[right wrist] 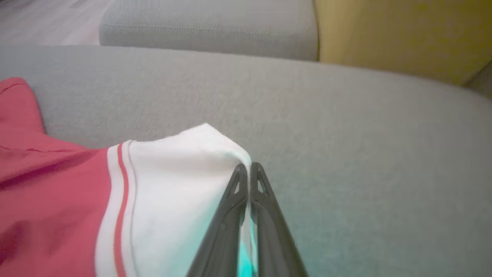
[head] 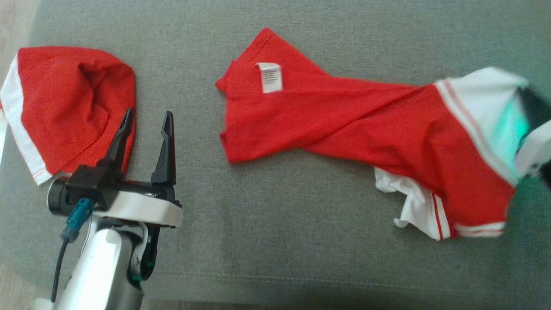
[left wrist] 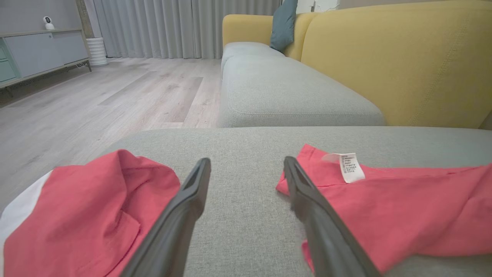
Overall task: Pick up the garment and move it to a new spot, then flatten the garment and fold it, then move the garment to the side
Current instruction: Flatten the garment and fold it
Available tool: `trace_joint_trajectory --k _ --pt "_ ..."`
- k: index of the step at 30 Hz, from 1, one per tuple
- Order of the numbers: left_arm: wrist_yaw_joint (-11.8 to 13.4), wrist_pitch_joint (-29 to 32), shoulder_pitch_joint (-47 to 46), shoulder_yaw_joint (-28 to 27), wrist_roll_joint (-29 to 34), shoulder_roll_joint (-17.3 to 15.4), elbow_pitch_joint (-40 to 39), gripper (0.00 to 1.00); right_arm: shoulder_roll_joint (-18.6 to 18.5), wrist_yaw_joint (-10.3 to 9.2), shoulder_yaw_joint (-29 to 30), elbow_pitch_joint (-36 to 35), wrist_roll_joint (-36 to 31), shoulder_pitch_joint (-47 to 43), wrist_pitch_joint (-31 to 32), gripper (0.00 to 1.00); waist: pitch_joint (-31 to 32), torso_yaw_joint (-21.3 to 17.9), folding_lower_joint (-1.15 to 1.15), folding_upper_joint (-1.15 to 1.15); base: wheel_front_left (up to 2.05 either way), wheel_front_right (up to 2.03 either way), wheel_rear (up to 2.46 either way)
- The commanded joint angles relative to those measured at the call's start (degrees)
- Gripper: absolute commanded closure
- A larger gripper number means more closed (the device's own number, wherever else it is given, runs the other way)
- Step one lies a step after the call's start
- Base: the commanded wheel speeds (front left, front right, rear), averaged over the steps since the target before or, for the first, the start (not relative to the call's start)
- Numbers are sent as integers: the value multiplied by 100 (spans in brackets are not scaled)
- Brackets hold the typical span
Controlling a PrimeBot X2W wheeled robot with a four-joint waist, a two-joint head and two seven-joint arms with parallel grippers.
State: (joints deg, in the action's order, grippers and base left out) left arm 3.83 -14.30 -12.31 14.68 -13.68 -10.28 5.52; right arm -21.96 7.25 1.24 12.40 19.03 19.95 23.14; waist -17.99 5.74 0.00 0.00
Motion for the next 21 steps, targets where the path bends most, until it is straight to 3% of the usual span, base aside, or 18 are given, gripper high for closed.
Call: trace_joint_trajectory --k 1,7,8,9,10,16,21 --pt "-33 -69 -241 -235 54 -41 -203 0 -328 24 0 -273 -198 364 -100 100 -23 27 0 0 0 0 0" --pt "-132 -69 -325 -245 97 61 -189 0 -687 24 -309 96 -391 974 -583 100 -135 143 0 0 0 0 0" --pt "-148 -69 -344 -251 104 77 -185 0 -702 24 -417 226 -402 1061 -729 60 -153 155 0 0 0 0 0" --pt "-163 -69 -357 -259 111 91 -181 0 -690 24 -489 377 -393 1148 -903 6 -169 163 0 0 0 0 0" --pt "-175 -69 -368 -268 119 105 -177 0 -669 24 -526 562 -405 1220 -1045 0 -189 171 0 0 0 0 0" --pt "-232 -70 -372 -327 184 154 -113 0 -349 24 -440 1279 -732 1376 -2059 0 -168 169 0 0 0 0 0" --pt "-238 -70 -237 -407 235 126 -61 0 170 24 -301 968 -822 956 -2769 0 20 62 0 0 0 0 0"
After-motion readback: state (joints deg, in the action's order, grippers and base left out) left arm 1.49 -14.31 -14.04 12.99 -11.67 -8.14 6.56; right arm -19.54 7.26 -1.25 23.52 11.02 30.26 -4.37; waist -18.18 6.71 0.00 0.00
